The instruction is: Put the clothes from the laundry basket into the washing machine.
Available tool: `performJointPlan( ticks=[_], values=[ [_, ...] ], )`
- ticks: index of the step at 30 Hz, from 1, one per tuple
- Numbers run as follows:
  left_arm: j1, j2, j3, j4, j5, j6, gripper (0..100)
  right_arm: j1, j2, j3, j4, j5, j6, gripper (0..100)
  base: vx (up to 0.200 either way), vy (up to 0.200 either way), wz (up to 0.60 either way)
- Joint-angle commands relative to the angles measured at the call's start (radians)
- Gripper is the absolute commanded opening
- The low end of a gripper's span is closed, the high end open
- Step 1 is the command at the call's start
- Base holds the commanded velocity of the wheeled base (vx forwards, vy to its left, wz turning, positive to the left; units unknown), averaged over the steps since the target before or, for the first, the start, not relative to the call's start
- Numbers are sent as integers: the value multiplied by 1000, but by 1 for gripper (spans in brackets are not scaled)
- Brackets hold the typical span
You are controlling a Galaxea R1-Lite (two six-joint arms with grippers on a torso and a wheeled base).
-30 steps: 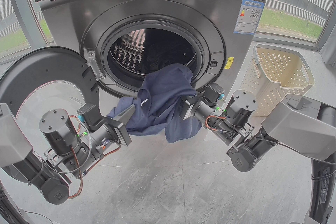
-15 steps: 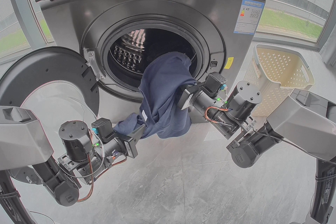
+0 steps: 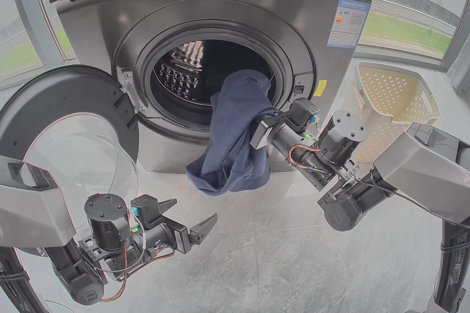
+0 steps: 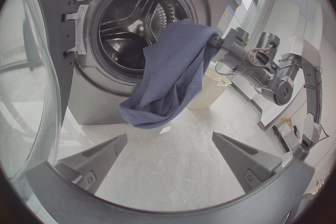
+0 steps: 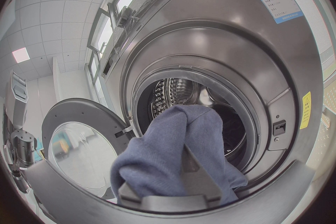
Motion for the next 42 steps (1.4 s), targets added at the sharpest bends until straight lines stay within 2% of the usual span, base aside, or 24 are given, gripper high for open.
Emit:
performJointPlan(
  ticks=[1,11,18,21,24,34,42],
  values=[
    [-23,-6,-3,-2,-5,1,100,9,5,-6,5,1,-1,0,0,0,0],
    [-72,1,-215,-2,-11,-4,100,14,16,-8,12,-1,-4,0,0,0,0],
    [-86,90,-305,-2,-20,1,100,31,14,-9,22,-6,-7,0,0,0,0],
    [-77,140,-350,-2,-20,32,100,46,5,-9,29,-30,-9,0,0,0,0],
    [-66,174,-402,-2,-18,41,100,57,-3,-5,29,-32,-9,0,0,0,0],
    [-17,258,-538,1,-11,44,100,88,-24,15,29,-35,-7,0,0,0,0],
    [26,307,-613,0,-2,42,100,117,-33,41,29,-55,-3,0,0,0,0]
  ],
)
